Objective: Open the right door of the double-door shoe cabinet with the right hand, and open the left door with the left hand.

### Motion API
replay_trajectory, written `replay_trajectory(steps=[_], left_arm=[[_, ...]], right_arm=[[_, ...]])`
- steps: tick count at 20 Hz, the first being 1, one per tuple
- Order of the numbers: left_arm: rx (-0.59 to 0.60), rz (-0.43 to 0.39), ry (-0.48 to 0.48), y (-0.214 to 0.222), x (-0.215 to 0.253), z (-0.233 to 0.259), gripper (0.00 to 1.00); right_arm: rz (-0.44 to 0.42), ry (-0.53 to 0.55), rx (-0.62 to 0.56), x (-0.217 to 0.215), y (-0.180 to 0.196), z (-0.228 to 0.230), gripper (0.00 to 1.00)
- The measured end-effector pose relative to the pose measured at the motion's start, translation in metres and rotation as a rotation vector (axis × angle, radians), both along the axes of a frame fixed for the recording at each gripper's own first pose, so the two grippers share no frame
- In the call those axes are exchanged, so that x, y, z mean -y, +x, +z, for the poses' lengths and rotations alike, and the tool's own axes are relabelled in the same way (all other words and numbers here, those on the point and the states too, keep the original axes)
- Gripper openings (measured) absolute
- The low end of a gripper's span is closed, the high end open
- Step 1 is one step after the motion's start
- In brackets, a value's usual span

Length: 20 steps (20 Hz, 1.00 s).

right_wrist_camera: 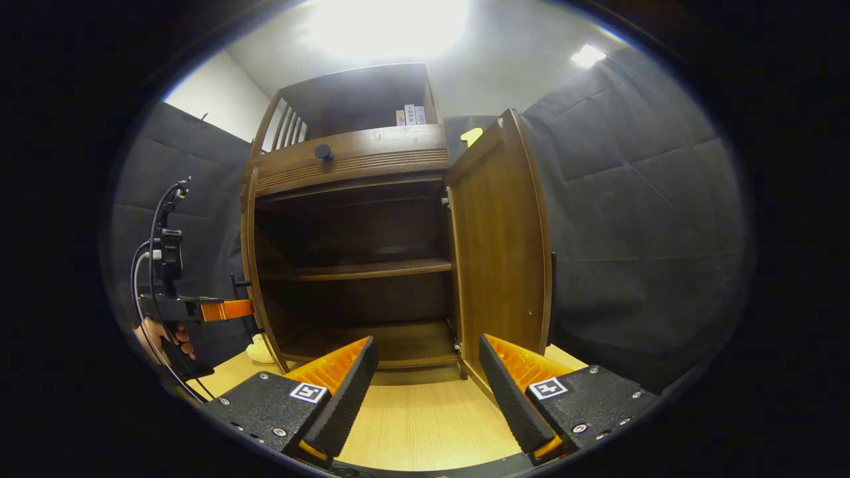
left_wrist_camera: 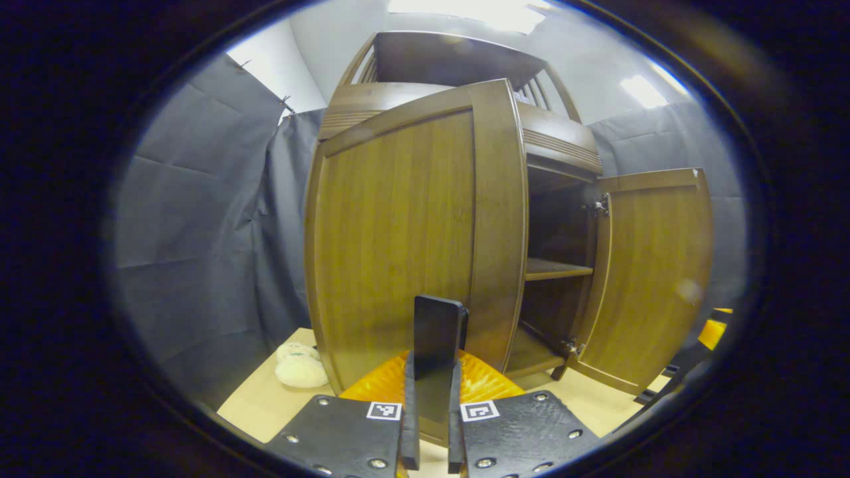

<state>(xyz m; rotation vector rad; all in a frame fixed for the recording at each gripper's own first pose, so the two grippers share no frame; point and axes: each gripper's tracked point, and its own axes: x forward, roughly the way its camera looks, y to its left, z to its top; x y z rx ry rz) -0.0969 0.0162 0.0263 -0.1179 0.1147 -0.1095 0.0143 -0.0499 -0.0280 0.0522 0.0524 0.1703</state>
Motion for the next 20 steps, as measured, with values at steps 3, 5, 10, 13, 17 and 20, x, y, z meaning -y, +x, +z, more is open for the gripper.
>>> replay_trajectory(steps=[3,5,10,13,17,20], left_arm=[[0.001,0.024,-0.002,-0.013,-0.016,0.000,0.17],[-0.001,0.043,0.002,-0.017,-0.027,0.001,0.10],[-0.004,0.123,0.011,-0.034,-0.067,-0.003,0.23],[0.010,0.203,0.037,-0.042,-0.103,0.001,0.10],[0.040,0.271,0.084,-0.054,-0.140,0.009,0.14],[0.037,0.288,0.077,-0.058,-0.151,0.007,0.14]], right_arm=[[0.024,-0.001,-0.002,-0.003,-0.002,0.000,0.95],[0.042,-0.005,-0.005,-0.004,-0.002,-0.001,0.94],[0.089,-0.009,-0.008,-0.008,-0.005,-0.003,0.94],[0.116,-0.014,-0.006,-0.010,-0.005,-0.002,0.95],[0.153,-0.015,-0.009,-0.015,-0.008,-0.003,0.95],[0.175,-0.024,-0.010,-0.019,-0.008,-0.003,0.94]])
